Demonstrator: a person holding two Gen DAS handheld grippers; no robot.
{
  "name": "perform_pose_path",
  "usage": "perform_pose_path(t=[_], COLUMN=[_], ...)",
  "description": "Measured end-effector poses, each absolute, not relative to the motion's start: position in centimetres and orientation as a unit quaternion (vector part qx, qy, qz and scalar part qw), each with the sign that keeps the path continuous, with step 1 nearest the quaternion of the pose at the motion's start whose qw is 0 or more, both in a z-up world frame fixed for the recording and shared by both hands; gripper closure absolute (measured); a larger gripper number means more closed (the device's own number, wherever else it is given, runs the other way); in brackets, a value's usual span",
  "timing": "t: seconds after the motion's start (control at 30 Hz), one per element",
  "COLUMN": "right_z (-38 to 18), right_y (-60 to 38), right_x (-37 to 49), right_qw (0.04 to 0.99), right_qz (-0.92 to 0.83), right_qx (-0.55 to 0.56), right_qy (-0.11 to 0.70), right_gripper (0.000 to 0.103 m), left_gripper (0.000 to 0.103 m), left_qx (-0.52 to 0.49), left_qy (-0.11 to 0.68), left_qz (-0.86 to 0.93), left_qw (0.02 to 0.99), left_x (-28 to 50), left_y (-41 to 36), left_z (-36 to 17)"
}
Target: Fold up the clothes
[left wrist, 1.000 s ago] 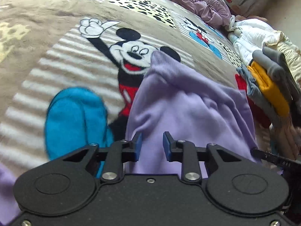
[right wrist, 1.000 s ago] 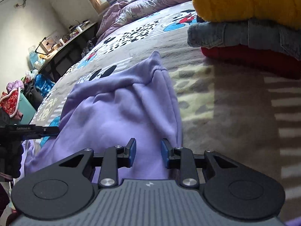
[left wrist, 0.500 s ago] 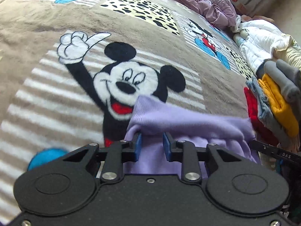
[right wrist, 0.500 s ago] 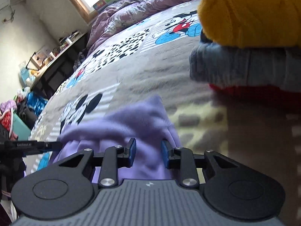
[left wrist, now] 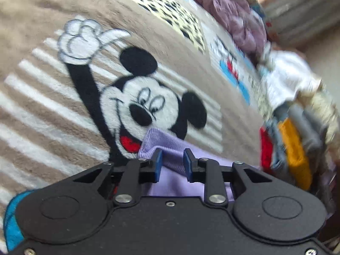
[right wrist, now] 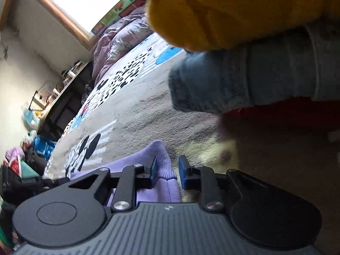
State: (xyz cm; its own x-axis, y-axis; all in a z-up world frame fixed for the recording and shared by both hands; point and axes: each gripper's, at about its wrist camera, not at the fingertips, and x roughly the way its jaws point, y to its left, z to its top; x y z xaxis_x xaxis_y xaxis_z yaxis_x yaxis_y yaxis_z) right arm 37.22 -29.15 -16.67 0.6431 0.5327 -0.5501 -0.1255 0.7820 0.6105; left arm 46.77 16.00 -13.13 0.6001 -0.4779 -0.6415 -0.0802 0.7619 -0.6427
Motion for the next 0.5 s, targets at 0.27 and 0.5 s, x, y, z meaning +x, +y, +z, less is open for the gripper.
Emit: perform_pose_path(t=[0.27,0.5], right_z=[-11.5,-13.9], right_y=[-26.3,-24.2], right_x=[33.2,34.9], right_qw=[0.919,0.909], right_qz=[0.218,0.207], right_qx=[0.116,0.058], right_qy=[0.306,0.356], right_gripper=[0.076,0.082], left_gripper=[0.077,0.093], left_qx=[-0.221,-0.161], left_qy=[0.391,0.452], left_qz=[-0.126,-0.095], left_qw=[0.884,0.872], left_x=[43.8,46.3], left_y=[14.9,12.4], left_z=[-9.0,-12.9])
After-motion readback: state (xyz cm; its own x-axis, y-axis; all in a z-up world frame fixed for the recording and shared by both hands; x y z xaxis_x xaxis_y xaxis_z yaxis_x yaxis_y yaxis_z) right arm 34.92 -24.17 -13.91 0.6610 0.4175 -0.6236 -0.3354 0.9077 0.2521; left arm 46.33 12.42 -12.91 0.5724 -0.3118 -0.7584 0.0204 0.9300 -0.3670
